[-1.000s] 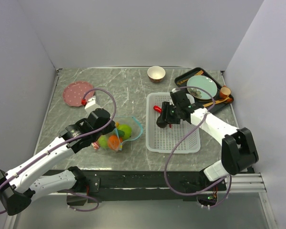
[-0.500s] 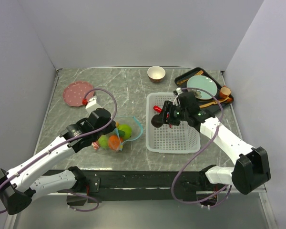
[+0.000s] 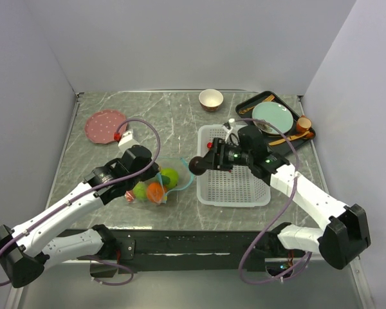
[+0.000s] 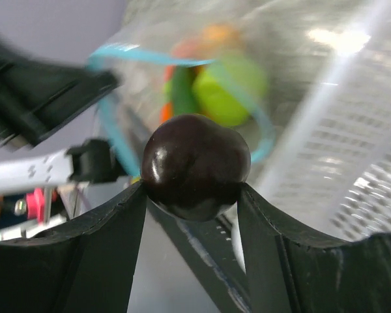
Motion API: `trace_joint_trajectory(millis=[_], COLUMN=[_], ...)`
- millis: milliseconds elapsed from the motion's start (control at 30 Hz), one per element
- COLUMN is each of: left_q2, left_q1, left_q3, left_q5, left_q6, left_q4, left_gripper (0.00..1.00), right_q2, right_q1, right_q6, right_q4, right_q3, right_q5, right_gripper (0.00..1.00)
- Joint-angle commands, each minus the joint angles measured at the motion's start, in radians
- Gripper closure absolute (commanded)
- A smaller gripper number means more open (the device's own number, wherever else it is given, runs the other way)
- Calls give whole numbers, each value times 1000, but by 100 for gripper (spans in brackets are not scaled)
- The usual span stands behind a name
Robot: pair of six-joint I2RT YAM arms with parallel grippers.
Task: Place the food in the zip-top bag and seal the zipper
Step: Pick up the fake fruit from the bin, then place the fake fruit in the zipper food storage bag.
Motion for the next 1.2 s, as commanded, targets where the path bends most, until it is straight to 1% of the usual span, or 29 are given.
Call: trace_joint_trajectory(millis=[0, 167, 333, 567, 633, 767, 833, 933, 1167], left_q2=[16, 5, -7, -24, -39, -64, -74, -85, -90], left_q1=[0, 0, 0, 0, 0, 0, 0, 0, 0], left_q3=[18, 10, 7, 22, 24, 33, 39, 47, 42], left_q5=[9, 3, -4, -23, -26, -40, -50, -63, -55], left_q6=[7, 3, 3, 4, 0, -8, -8, -10, -13], left_q4=[32, 32, 24, -3, -7, -17, -28, -45, -28], left_gripper=[97, 96, 96, 96, 96, 95, 95, 95, 95], right_q2=[37, 81, 160, 269, 287, 336, 345, 341, 329], right_q1=[93, 164, 244, 311, 318, 327, 328, 330, 330], right_q6=[-14, 23, -3, -15, -3, 23, 35, 42, 54], right_q4=[80, 148, 90, 38, 45, 77, 74, 87, 134], right_q3=[81, 80, 155, 259, 270, 290, 294, 291, 291], right_q5=[-54, -39, 35, 173, 215, 232, 267, 319, 452], right_gripper=[52, 52, 53, 55, 55, 55, 56, 56, 55])
